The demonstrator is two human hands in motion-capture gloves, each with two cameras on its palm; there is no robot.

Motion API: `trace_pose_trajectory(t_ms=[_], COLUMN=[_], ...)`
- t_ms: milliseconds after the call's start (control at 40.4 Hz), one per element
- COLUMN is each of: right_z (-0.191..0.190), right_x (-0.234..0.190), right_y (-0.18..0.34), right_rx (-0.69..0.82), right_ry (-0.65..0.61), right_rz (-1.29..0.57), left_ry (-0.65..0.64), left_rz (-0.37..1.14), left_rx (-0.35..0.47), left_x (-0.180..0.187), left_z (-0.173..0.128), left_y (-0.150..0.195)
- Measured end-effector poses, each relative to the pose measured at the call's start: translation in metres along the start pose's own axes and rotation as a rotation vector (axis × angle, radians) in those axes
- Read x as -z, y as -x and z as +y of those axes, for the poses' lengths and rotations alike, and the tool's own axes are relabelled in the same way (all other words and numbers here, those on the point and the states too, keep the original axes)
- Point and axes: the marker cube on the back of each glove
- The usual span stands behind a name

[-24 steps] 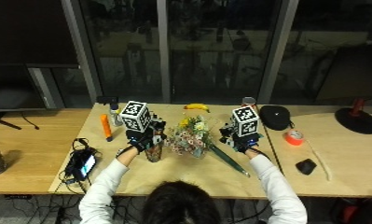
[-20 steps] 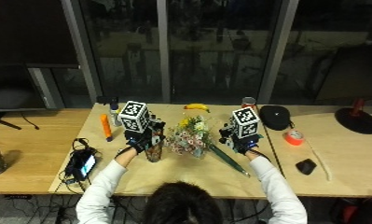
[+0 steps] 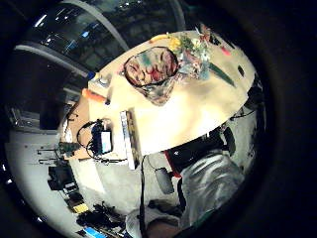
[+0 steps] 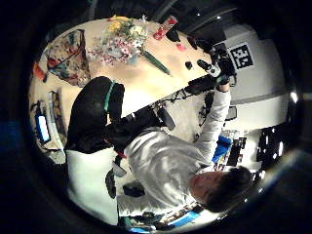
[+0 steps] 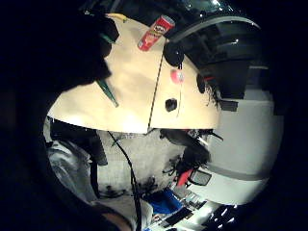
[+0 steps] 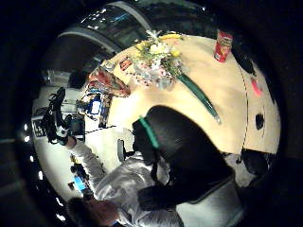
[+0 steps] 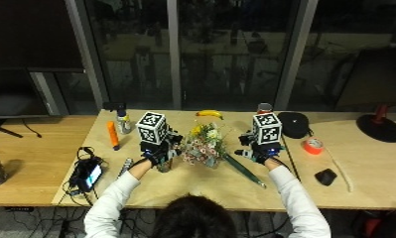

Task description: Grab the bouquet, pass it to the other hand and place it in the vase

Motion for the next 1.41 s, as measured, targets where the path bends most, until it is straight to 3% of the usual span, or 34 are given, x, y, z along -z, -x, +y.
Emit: trace_pose_trajectory(t_ms=[272,445,964,1212,1335,1409], right_z=[-0.009,-0.026,-0.082,-0.065,-0.062,-0.064], right_x=[-0.004,-0.023,-0.149,-0.184,-0.204,-0.211], right_y=[-0.023,-0.029,-0.058,-0.033,-0.021,-0.021], right_rx=[-0.154,-0.143,-0.267,-0.304,-0.266,-0.290], right_ry=[0.080,0.154,0.240,0.280,0.396,0.395], right_rz=[0.097,-0.023,-0.196,-0.205,-0.255,-0.230], left_ry=[-0.019,-0.003,-0.041,-0.030,-0.045,-0.054], left_rz=[-0.009,-0.074,-0.049,-0.044,-0.044,-0.042], left_rx=[-0.012,-0.002,-0.043,-0.054,-0.057,-0.059], left_x=[-0.007,-0.007,-0.010,-0.014,-0.014,-0.011], left_z=[0.009,0.012,0.003,0.000,0.000,0.001], left_y=[-0.010,-0.017,-0.025,-0.029,-0.028,-0.029])
